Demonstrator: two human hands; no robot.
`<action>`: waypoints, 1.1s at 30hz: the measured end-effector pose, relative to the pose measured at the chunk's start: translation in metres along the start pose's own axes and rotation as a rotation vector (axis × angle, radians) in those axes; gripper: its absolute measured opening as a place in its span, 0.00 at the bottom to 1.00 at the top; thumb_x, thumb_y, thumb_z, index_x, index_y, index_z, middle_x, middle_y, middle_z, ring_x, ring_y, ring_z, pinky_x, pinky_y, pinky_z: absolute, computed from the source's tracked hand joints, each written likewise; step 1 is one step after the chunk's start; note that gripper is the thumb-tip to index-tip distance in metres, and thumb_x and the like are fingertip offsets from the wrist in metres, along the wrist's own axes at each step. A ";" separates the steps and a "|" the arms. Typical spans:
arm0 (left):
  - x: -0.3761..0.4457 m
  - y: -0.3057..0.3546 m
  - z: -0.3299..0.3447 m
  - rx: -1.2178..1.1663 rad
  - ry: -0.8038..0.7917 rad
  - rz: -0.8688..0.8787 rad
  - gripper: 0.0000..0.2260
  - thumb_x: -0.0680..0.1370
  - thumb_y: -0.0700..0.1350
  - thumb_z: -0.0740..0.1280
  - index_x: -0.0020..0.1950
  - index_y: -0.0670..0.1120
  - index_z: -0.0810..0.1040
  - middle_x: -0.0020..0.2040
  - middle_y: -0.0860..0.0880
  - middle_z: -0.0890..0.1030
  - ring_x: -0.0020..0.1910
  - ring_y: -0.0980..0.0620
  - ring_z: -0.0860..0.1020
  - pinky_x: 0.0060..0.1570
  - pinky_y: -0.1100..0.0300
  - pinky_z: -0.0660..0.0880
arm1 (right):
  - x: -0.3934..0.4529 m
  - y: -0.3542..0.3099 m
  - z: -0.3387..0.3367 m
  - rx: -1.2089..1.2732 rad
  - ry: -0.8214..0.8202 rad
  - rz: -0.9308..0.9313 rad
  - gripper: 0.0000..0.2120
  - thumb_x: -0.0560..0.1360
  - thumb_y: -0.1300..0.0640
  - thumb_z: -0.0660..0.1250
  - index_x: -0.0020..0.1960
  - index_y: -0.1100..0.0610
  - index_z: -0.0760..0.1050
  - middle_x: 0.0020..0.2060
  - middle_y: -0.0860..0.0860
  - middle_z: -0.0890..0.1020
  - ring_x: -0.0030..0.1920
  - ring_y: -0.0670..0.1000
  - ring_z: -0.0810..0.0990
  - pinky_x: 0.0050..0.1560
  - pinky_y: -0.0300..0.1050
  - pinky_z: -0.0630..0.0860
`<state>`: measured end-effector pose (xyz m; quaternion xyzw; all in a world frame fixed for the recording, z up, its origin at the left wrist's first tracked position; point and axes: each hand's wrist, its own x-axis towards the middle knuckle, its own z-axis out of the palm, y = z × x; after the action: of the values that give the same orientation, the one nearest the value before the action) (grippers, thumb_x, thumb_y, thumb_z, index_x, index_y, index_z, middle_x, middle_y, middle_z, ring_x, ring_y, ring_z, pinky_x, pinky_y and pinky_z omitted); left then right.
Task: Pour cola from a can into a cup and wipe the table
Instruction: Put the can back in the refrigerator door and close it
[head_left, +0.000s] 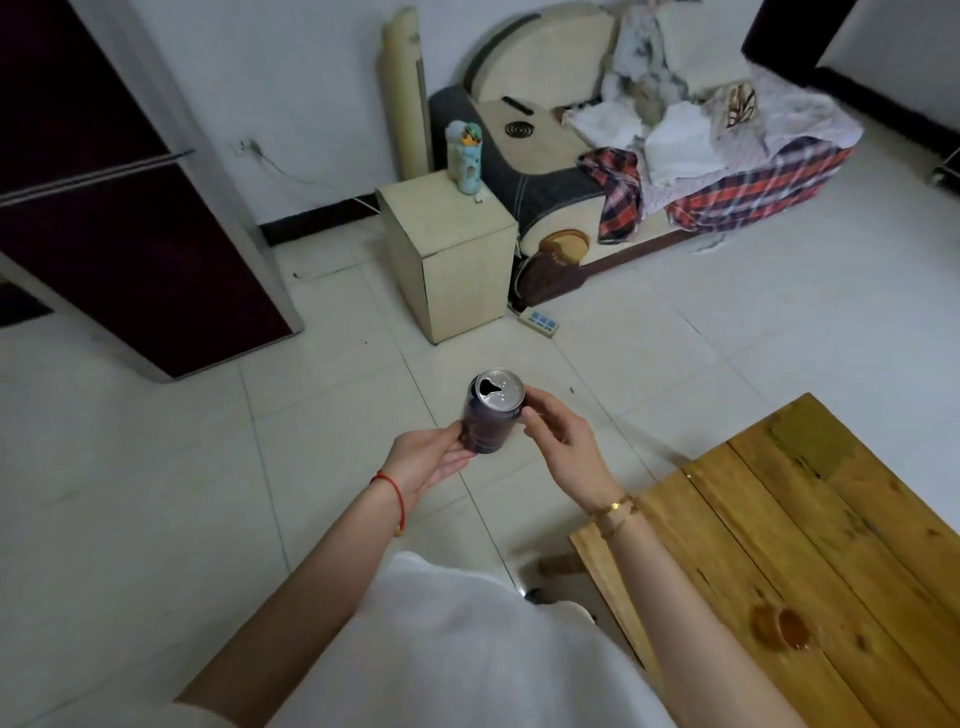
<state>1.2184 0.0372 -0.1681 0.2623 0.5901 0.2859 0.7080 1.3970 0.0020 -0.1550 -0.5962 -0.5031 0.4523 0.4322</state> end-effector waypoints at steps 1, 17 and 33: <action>0.006 0.008 -0.011 -0.010 0.007 0.003 0.18 0.81 0.42 0.64 0.63 0.29 0.73 0.60 0.31 0.78 0.55 0.41 0.80 0.61 0.53 0.74 | 0.011 -0.004 0.010 -0.005 -0.014 -0.003 0.15 0.80 0.59 0.62 0.66 0.57 0.74 0.61 0.49 0.80 0.61 0.48 0.79 0.64 0.55 0.74; 0.140 0.147 -0.106 -0.078 0.093 0.077 0.17 0.80 0.44 0.66 0.62 0.32 0.75 0.57 0.35 0.81 0.52 0.45 0.83 0.59 0.55 0.78 | 0.229 -0.041 0.103 -0.052 -0.146 -0.050 0.14 0.81 0.58 0.61 0.65 0.57 0.75 0.59 0.49 0.81 0.61 0.49 0.79 0.63 0.57 0.75; 0.324 0.365 -0.150 -0.087 0.121 0.085 0.18 0.81 0.43 0.65 0.64 0.31 0.74 0.59 0.34 0.80 0.57 0.42 0.81 0.61 0.54 0.76 | 0.510 -0.100 0.154 -0.053 -0.182 -0.061 0.15 0.80 0.58 0.62 0.67 0.54 0.74 0.60 0.47 0.80 0.61 0.47 0.79 0.62 0.55 0.76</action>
<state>1.0812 0.5293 -0.1566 0.2382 0.6071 0.3563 0.6692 1.2687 0.5283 -0.1447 -0.5482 -0.5701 0.4777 0.3825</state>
